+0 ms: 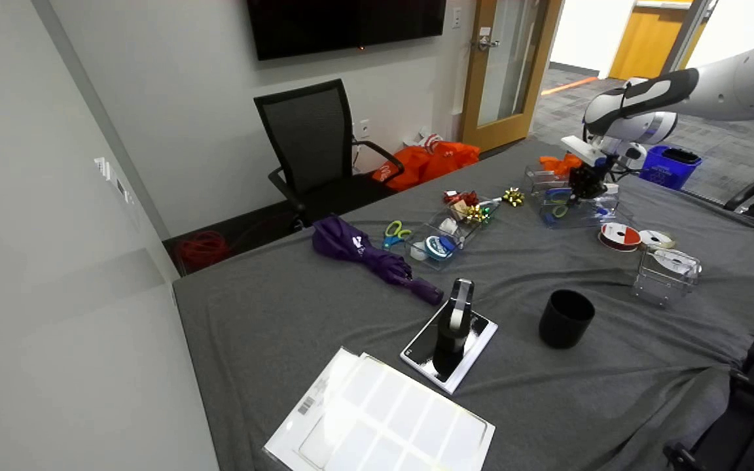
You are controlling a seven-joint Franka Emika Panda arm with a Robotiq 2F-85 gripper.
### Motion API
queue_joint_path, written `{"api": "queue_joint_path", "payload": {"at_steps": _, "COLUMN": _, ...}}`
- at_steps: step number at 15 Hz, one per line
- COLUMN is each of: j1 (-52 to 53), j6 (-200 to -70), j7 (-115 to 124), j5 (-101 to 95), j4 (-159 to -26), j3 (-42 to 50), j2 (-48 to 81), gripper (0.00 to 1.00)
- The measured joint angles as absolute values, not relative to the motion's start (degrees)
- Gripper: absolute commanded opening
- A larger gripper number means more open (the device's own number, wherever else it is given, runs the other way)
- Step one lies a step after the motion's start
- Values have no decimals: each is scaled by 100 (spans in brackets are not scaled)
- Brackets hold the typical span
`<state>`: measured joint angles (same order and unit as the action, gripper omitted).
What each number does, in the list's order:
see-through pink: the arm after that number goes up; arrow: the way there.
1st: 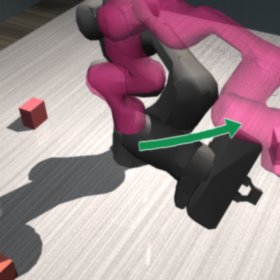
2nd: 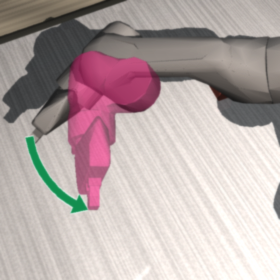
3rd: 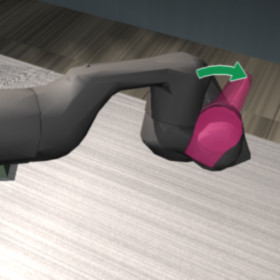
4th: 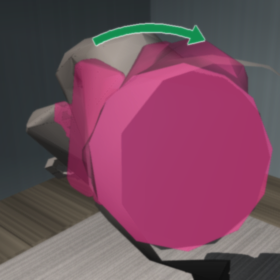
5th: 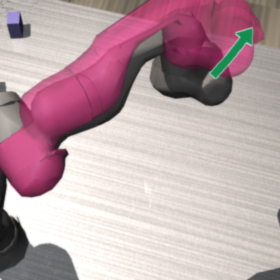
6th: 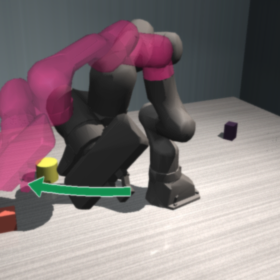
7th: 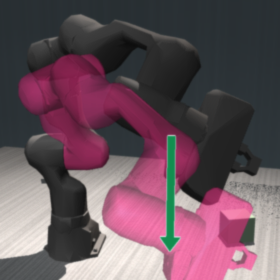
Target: Remove the markers from the middle compartment of the case on the left and put them in the bottom compartment of the case on the right
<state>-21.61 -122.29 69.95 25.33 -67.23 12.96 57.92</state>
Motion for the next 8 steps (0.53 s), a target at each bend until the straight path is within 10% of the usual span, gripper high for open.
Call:
{"api": "queue_joint_path", "payload": {"at_steps": 1, "j1": -2172, "j6": -12230, "j7": 7002, "j5": 2450, "j4": -6616, "j3": 1298, "j2": 5876, "gripper": 42}}
{"api": "queue_joint_path", "payload": {"at_steps": 8, "j1": -2203, "j6": -12226, "j7": 7056, "j5": 2203, "j4": -6215, "j3": 1304, "j2": 6202, "gripper": 84}}
